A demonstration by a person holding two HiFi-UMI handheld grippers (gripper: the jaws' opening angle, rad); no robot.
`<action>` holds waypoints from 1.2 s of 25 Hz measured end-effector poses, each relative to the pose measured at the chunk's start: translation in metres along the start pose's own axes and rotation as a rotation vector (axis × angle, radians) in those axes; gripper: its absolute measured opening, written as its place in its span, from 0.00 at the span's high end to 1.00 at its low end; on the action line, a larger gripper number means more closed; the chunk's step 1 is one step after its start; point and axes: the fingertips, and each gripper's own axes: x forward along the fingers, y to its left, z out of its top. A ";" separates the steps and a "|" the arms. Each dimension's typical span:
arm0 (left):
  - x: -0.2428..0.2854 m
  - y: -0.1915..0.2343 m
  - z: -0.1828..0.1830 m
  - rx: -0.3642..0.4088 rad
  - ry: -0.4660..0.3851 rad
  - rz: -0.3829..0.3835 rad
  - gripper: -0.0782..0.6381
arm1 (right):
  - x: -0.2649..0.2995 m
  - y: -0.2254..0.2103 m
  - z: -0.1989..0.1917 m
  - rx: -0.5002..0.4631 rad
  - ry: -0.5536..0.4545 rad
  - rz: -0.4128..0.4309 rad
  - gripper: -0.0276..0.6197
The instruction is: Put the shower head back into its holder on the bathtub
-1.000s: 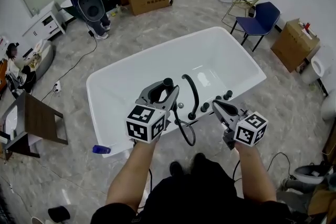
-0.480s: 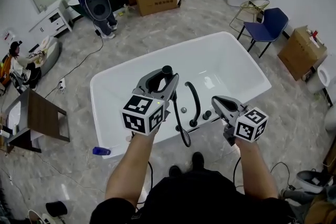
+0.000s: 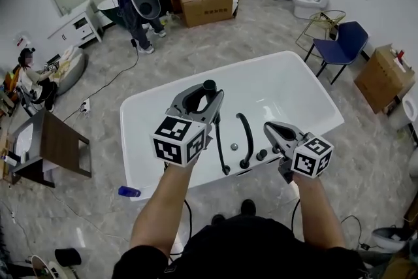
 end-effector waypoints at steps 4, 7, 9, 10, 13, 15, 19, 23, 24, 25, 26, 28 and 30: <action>0.000 0.004 -0.002 -0.002 0.009 0.010 0.68 | 0.003 -0.001 -0.001 -0.004 0.010 0.007 0.93; 0.001 0.003 -0.007 -0.021 0.010 0.006 0.68 | 0.002 -0.003 -0.004 0.001 0.020 0.006 0.93; 0.003 0.001 -0.011 -0.023 0.016 0.005 0.68 | 0.002 -0.005 -0.008 0.006 0.028 0.006 0.93; 0.004 0.001 -0.013 -0.024 0.021 0.005 0.68 | 0.002 -0.006 -0.009 0.010 0.033 0.006 0.93; 0.006 0.000 -0.022 -0.038 0.037 0.005 0.68 | 0.002 -0.007 -0.015 0.020 0.048 0.007 0.93; 0.008 -0.002 -0.030 -0.048 0.051 0.004 0.68 | 0.001 -0.008 -0.019 0.028 0.056 0.008 0.93; 0.011 -0.003 -0.050 -0.071 0.088 0.003 0.68 | 0.000 -0.010 -0.030 0.048 0.077 0.007 0.93; 0.014 -0.011 -0.077 -0.100 0.133 0.000 0.68 | -0.006 -0.013 -0.048 0.080 0.101 0.001 0.93; 0.015 -0.014 -0.085 -0.107 0.148 -0.002 0.68 | -0.008 -0.014 -0.053 0.089 0.107 0.000 0.93; 0.016 -0.017 -0.095 -0.115 0.165 -0.005 0.68 | -0.009 -0.015 -0.058 0.099 0.114 -0.001 0.93; 0.017 -0.019 -0.105 -0.124 0.183 -0.008 0.68 | -0.010 -0.015 -0.063 0.108 0.120 -0.003 0.93; 0.017 -0.023 -0.125 -0.140 0.221 -0.015 0.68 | -0.011 -0.014 -0.072 0.126 0.134 -0.005 0.93; 0.017 -0.026 -0.146 -0.147 0.260 -0.017 0.68 | -0.011 -0.014 -0.080 0.141 0.145 -0.006 0.93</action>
